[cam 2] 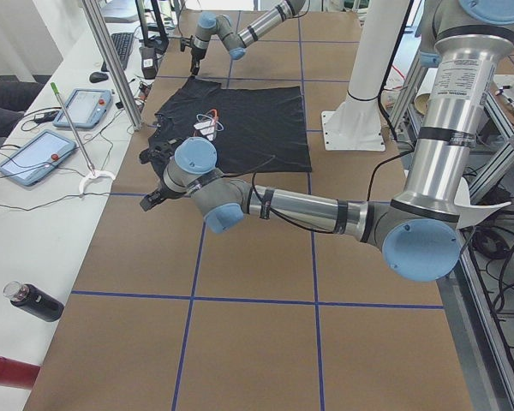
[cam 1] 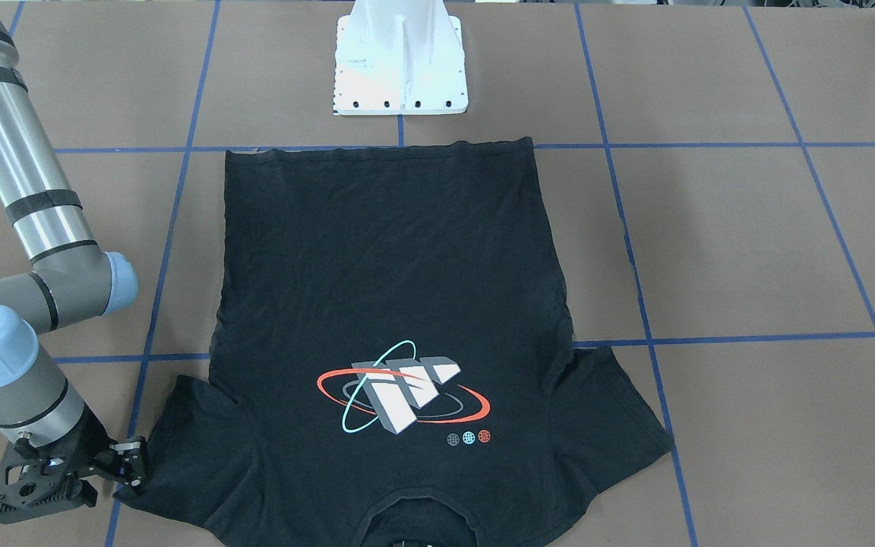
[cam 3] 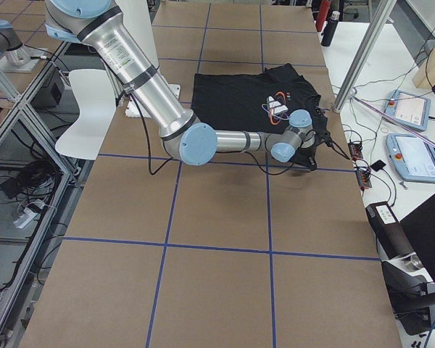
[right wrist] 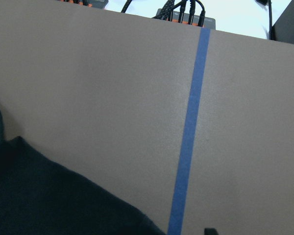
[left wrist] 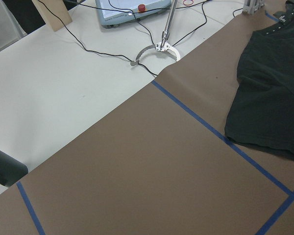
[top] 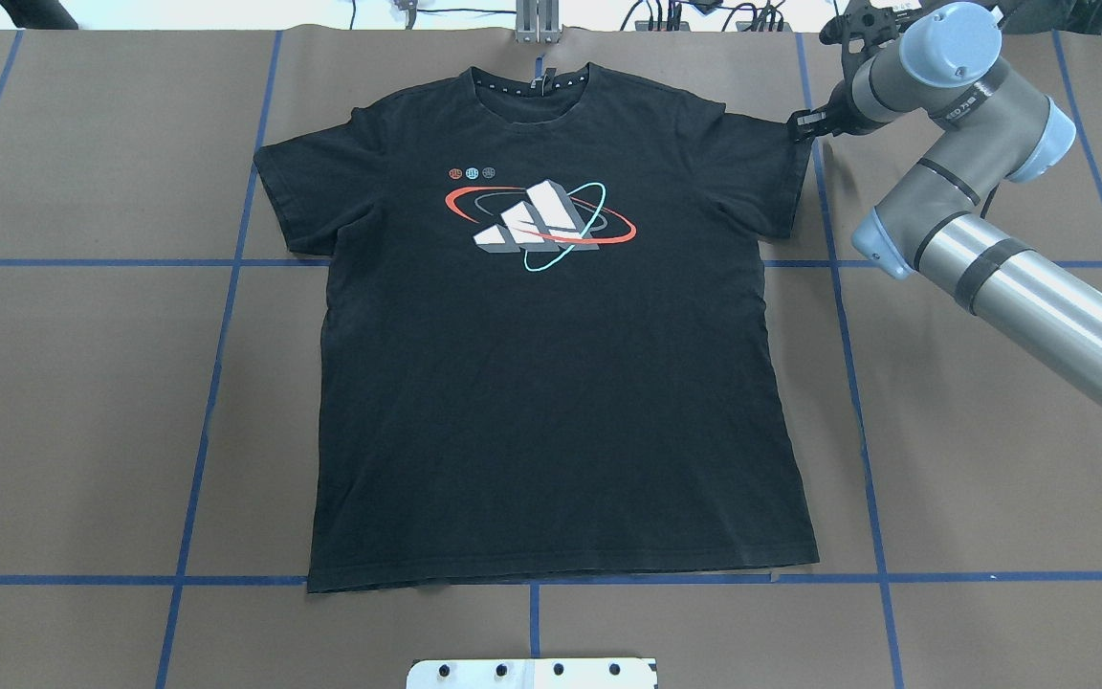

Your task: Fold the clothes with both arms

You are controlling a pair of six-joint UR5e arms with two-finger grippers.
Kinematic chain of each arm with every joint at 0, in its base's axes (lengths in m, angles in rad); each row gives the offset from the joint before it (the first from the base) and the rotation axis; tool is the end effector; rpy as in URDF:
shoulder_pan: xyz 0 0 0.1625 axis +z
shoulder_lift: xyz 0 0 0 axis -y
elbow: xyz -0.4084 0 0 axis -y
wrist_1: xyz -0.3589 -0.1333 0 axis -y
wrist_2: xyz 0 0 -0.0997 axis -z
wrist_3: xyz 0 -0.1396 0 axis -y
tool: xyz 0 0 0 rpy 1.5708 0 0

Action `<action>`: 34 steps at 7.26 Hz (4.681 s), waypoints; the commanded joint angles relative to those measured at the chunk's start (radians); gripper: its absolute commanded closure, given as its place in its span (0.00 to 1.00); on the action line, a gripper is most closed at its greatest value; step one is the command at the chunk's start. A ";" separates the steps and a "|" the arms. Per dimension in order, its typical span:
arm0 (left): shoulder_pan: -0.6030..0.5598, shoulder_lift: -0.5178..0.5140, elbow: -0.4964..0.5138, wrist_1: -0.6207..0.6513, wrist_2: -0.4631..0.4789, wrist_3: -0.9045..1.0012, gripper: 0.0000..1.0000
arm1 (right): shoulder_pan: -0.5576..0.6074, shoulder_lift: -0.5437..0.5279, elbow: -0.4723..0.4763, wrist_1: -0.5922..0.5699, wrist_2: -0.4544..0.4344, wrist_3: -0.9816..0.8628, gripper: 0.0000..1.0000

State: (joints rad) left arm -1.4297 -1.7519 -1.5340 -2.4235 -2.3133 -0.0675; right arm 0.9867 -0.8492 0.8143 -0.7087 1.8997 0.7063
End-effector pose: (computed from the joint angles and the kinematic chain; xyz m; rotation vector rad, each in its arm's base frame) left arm 0.0415 -0.5690 0.4847 0.8756 0.7760 0.4345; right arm -0.3638 -0.7103 0.4977 0.4681 -0.7398 -0.0217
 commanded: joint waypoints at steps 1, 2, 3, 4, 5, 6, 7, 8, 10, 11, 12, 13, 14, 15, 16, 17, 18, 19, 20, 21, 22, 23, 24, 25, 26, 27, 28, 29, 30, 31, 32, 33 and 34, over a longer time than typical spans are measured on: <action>0.000 0.000 0.000 0.000 0.000 0.000 0.00 | -0.002 0.007 -0.001 0.000 -0.001 -0.001 0.49; 0.000 0.000 0.000 0.000 0.000 0.000 0.00 | -0.008 0.009 -0.001 0.000 -0.002 -0.001 0.48; 0.000 0.000 0.000 0.000 0.000 0.000 0.00 | -0.010 0.009 -0.001 0.000 -0.004 -0.001 0.49; 0.000 0.000 0.000 -0.002 0.000 0.000 0.00 | -0.013 0.009 -0.001 0.000 -0.010 -0.001 0.57; 0.000 0.000 0.000 -0.002 0.000 0.000 0.00 | -0.016 0.009 -0.001 0.000 -0.019 0.001 0.68; 0.000 0.002 0.000 -0.002 0.000 -0.002 0.00 | -0.016 0.007 -0.001 0.000 -0.021 -0.001 0.90; 0.000 0.000 0.000 0.000 0.000 -0.002 0.00 | -0.016 0.002 0.002 0.000 -0.021 -0.001 1.00; 0.000 0.002 0.000 0.000 0.000 -0.002 0.00 | -0.013 -0.008 0.018 0.000 -0.028 -0.001 1.00; 0.000 0.000 0.002 0.000 0.000 -0.003 0.00 | -0.007 -0.062 0.194 -0.102 -0.030 0.012 1.00; 0.000 0.000 0.002 0.000 0.000 -0.003 0.00 | -0.010 -0.065 0.295 -0.235 -0.037 0.040 1.00; 0.002 0.000 0.002 0.000 -0.002 -0.003 0.00 | -0.049 -0.058 0.371 -0.306 -0.094 0.156 1.00; 0.002 0.000 0.000 0.000 -0.002 -0.005 0.00 | -0.124 -0.019 0.379 -0.336 -0.179 0.277 1.00; 0.002 0.000 0.000 0.000 -0.002 -0.003 0.00 | -0.184 0.039 0.376 -0.395 -0.276 0.394 1.00; 0.002 0.000 0.000 0.000 -0.002 -0.003 0.00 | -0.241 0.106 0.365 -0.461 -0.327 0.497 1.00; 0.003 0.000 0.000 0.000 0.000 -0.003 0.00 | -0.279 0.166 0.327 -0.497 -0.368 0.553 1.00; 0.003 0.000 -0.001 -0.002 0.000 -0.003 0.00 | -0.296 0.211 0.260 -0.495 -0.401 0.573 1.00; 0.003 0.000 0.000 0.000 0.000 -0.003 0.00 | -0.303 0.231 0.234 -0.494 -0.404 0.578 1.00; 0.002 0.000 0.000 -0.002 0.000 -0.003 0.00 | -0.306 0.245 0.217 -0.494 -0.404 0.578 1.00; 0.003 0.000 0.000 -0.002 0.000 -0.003 0.00 | -0.313 0.261 0.195 -0.494 -0.407 0.584 1.00; 0.003 0.000 0.000 0.000 0.000 -0.005 0.00 | -0.316 0.262 0.194 -0.494 -0.410 0.588 1.00; 0.003 -0.001 0.002 0.000 0.000 -0.012 0.00 | -0.315 0.260 0.194 -0.495 -0.410 0.588 0.01; 0.003 -0.007 0.002 0.000 0.000 -0.049 0.00 | -0.310 0.262 0.206 -0.495 -0.409 0.593 0.00; 0.027 -0.011 0.006 -0.002 0.003 -0.087 0.00 | -0.287 0.259 0.253 -0.540 -0.381 0.584 0.00; 0.043 -0.018 0.002 -0.005 0.030 -0.156 0.00 | -0.252 0.259 0.323 -0.649 -0.310 0.558 0.00; 0.093 -0.035 0.006 -0.044 0.094 -0.293 0.00 | -0.194 0.225 0.392 -0.711 -0.228 0.448 0.00; 0.185 -0.076 0.020 -0.069 0.201 -0.457 0.00 | -0.141 0.179 0.434 -0.710 -0.178 0.365 0.00; 0.287 -0.159 0.082 -0.071 0.284 -0.597 0.00 | -0.082 0.103 0.510 -0.709 -0.104 0.272 0.00; 0.351 -0.234 0.160 -0.072 0.354 -0.668 0.00 | -0.030 0.002 0.602 -0.703 -0.047 0.184 0.00; 0.420 -0.265 0.207 -0.095 0.453 -0.727 0.00 | 0.004 -0.084 0.679 -0.701 -0.022 0.107 0.00; 0.467 -0.288 0.277 -0.151 0.565 -0.754 0.00 | 0.032 -0.178 0.745 -0.680 0.005 0.058 0.00; 0.483 -0.334 0.375 -0.199 0.606 -0.765 0.00 | 0.062 -0.253 0.753 -0.599 0.060 0.012 0.00; 0.501 -0.384 0.470 -0.228 0.638 -0.768 0.00 | 0.099 -0.342 0.747 -0.465 0.112 -0.025 0.00; 0.523 -0.412 0.526 -0.236 0.673 -0.796 0.01 | 0.122 -0.390 0.746 -0.413 0.149 -0.048 0.00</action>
State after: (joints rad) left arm -0.9330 -2.1213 -1.0933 -2.6374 -1.6867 -0.8384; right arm 1.0748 -1.1620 1.5583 -1.2118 1.9971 0.6957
